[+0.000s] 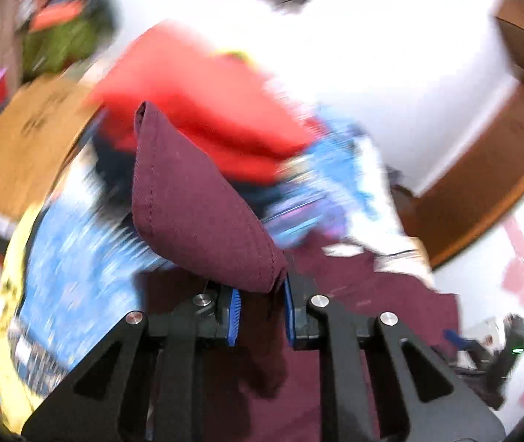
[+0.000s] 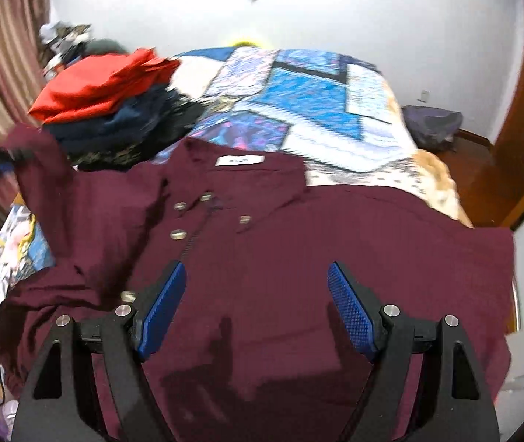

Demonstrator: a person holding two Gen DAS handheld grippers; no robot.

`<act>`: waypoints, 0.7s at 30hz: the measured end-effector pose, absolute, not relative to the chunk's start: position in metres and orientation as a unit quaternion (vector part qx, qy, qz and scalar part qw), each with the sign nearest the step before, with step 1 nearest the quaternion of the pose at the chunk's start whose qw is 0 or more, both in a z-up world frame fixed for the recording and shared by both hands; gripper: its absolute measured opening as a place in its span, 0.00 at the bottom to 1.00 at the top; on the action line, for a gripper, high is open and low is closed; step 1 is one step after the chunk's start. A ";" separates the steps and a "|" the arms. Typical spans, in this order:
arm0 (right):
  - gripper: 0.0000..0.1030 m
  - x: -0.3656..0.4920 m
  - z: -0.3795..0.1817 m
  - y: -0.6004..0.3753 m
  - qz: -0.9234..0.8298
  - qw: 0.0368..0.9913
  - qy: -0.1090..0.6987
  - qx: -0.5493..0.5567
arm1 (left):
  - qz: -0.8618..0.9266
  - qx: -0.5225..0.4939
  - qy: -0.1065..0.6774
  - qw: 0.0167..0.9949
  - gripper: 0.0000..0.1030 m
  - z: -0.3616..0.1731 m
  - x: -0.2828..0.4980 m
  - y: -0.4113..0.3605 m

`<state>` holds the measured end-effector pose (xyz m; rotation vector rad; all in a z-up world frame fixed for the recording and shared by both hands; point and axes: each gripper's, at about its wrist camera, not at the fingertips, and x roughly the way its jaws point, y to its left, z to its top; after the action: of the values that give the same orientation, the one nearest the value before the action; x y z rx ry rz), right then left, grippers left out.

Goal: Fold large clothes

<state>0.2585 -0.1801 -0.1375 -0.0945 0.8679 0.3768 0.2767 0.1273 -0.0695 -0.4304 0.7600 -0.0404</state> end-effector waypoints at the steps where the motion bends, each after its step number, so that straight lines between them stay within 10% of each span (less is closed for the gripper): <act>1: 0.74 0.258 -0.136 -0.188 0.174 0.891 0.416 -0.042 | -0.031 -0.201 0.358 0.911 0.18 -0.055 0.281 0.116; 8: 0.74 0.250 -0.123 -0.242 0.137 0.904 0.405 0.004 | -0.186 -0.140 0.313 0.921 0.17 0.024 0.319 -0.034; 15: 0.74 0.238 -0.117 -0.280 0.112 0.907 0.403 0.038 | -0.241 -0.015 0.407 0.881 0.21 -0.020 0.343 -0.164; 21: 0.74 0.237 -0.130 -0.294 0.116 0.895 0.424 0.070 | -0.258 0.042 0.460 0.848 0.47 -0.073 0.329 -0.175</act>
<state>0.2369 -0.2945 -0.1302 0.1450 0.8797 0.2413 0.3288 -0.1752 -0.0726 0.0880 0.9701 -0.5436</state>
